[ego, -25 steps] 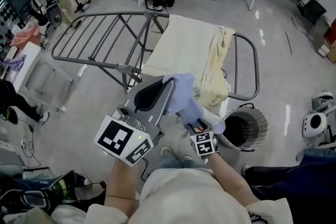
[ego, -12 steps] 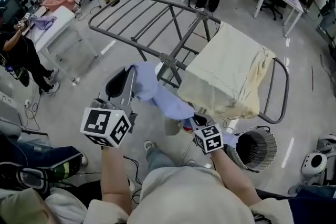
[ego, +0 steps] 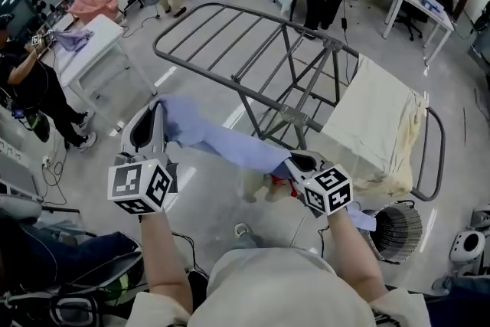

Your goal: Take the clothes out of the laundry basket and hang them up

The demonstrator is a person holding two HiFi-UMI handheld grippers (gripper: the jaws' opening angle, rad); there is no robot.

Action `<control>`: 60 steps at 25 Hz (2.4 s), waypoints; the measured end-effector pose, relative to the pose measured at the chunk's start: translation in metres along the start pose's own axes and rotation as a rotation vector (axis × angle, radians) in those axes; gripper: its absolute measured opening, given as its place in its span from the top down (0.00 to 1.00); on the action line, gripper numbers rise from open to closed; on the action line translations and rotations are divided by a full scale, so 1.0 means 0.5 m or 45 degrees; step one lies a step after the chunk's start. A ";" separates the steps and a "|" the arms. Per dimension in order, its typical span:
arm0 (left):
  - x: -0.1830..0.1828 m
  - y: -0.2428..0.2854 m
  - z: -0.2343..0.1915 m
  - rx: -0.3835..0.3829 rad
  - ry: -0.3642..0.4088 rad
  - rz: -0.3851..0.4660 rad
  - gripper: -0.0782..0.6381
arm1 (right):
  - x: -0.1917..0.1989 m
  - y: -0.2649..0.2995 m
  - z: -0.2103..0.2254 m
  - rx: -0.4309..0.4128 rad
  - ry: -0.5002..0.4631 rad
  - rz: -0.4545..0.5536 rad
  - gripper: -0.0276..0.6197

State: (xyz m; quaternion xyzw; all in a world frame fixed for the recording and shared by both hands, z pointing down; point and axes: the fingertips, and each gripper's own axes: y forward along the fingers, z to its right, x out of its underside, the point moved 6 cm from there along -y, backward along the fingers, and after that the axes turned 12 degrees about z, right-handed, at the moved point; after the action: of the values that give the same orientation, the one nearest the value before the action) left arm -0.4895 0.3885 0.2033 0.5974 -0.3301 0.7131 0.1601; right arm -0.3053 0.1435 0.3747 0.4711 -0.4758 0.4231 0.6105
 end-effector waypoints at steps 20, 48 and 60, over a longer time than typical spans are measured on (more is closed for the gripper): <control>-0.039 0.229 -0.372 -0.104 0.044 0.206 0.85 | -0.460 0.428 0.040 -0.097 -0.283 0.211 0.94; 0.122 1.099 -0.359 0.263 0.021 0.333 0.85 | -0.762 0.675 0.716 0.529 -0.317 0.374 0.94; 0.388 1.359 -0.110 0.563 -0.149 0.019 0.85 | -0.480 0.545 0.904 0.869 0.040 0.131 0.94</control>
State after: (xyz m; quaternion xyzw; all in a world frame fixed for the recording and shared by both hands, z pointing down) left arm -0.9994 -0.1041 0.1955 0.6560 -0.1789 0.7332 0.0007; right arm -0.6961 -0.2609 0.2334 0.6171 -0.3205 0.5951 0.4028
